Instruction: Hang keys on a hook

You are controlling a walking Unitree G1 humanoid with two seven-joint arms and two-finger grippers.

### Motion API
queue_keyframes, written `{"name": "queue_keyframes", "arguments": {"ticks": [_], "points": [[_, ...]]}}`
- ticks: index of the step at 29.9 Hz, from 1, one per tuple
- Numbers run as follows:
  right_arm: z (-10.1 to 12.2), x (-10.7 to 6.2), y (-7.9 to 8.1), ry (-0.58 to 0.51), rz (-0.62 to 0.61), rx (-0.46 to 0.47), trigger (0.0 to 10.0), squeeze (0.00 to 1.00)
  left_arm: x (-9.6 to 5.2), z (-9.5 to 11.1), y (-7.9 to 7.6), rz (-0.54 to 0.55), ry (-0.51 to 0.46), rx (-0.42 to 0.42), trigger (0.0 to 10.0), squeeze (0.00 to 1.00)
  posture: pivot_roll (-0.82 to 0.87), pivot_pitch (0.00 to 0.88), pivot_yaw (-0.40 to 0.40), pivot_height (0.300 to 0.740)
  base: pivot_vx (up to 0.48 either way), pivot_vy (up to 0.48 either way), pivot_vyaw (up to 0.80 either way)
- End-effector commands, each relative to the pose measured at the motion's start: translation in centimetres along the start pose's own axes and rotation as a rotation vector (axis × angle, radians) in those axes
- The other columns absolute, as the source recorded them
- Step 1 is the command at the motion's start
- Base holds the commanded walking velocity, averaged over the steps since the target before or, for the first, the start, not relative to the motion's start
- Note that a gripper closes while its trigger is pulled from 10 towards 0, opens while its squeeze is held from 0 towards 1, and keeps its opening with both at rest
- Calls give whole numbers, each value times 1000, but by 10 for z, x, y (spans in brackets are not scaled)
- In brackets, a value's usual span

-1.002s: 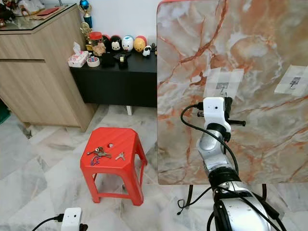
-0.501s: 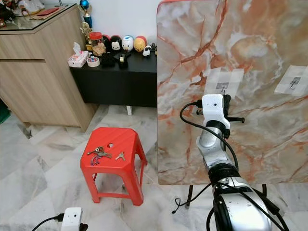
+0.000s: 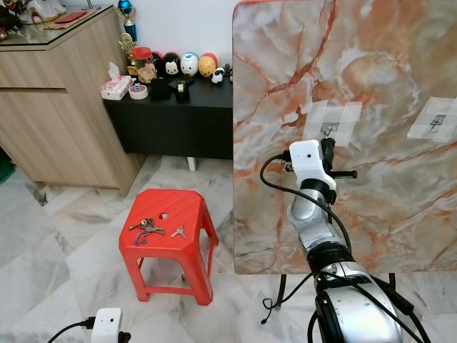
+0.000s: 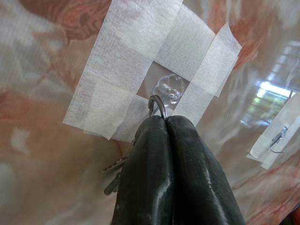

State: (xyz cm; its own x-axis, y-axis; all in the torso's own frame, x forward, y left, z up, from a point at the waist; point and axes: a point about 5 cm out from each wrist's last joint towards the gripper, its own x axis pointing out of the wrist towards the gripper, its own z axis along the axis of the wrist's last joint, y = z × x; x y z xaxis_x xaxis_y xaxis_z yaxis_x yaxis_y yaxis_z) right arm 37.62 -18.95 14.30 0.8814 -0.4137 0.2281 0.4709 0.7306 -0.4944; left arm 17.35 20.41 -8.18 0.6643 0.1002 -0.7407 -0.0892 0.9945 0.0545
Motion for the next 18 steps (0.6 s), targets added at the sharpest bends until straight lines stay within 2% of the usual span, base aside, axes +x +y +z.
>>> {"name": "queue_keyframes", "arguments": {"ticks": [1, 18], "points": [[3, 4, -2, 2, -6, -13, 10000, 0, -1, -3, -1, -4, 18, -1, 10000, 0, 9, 5, -2, 740, 0, 0, 0], [-9, -4, 6, 40, 53, -93, 10000, 0, 0, 0, -3, -7, -1, -6, 10000, 0, 5, 8, 2, 740, 0, 0, 0]]}}
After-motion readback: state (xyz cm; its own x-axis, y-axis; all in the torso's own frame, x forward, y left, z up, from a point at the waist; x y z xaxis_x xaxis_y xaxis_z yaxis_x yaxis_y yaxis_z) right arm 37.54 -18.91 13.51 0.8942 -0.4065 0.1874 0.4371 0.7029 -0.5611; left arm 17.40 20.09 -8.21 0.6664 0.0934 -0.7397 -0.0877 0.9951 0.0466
